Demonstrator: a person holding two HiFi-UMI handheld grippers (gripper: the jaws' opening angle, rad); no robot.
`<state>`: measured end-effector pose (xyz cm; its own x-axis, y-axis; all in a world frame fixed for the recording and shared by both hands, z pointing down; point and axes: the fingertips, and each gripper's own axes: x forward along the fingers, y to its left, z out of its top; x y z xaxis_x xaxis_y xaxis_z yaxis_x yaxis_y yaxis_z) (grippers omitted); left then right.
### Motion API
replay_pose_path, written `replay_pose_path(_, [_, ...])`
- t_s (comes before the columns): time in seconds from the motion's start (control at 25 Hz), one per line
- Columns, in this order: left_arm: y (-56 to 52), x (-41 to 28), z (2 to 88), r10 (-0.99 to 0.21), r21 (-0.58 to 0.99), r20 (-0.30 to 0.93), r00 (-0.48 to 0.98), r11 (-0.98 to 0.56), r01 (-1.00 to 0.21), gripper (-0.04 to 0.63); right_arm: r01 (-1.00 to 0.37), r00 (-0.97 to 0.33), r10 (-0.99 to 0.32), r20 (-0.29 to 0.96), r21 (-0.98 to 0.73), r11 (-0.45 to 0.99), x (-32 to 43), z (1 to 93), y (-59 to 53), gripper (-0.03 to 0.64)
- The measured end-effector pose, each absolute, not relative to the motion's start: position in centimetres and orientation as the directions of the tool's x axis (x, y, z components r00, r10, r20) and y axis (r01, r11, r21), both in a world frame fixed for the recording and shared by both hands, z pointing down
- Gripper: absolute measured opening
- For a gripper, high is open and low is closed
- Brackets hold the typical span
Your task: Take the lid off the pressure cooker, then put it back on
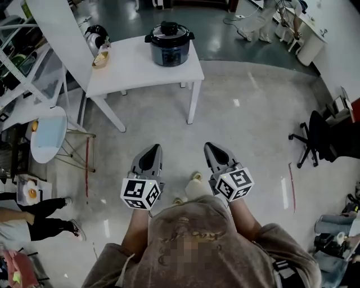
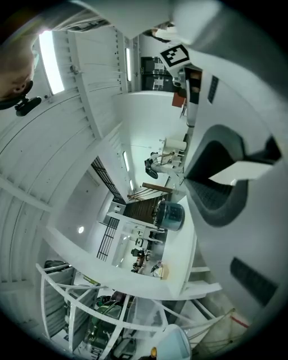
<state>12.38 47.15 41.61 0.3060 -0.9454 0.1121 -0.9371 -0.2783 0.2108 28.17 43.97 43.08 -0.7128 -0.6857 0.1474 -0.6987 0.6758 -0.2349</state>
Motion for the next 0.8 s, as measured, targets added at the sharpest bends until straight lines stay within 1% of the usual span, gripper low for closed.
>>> replay_pose_path(0.2, [44.8,11.9,42.0,-0.942,0.214,0.112,0.317,-0.289,-0.933,0.005,-0.715,-0.697,-0.7,0.158,-0.24,0.657,28.0,43.8,41.5,-0.005])
replay_pose_path(0.4, [41.6,11.2,42.4,-0.94,0.203,0.117,0.319,-0.292,-0.935,0.005,-0.697,-0.714,-0.684,0.148,-0.243,0.675,26.8,44.0,38.0,-0.003])
replay_pose_path(0.8, [30.4,9.2,41.6,-0.95,0.204,0.109,0.291,-0.265,-0.942,0.005,-0.667,-0.743,-0.655,0.138,-0.243,0.705,24.6,43.4,26.5,-0.005])
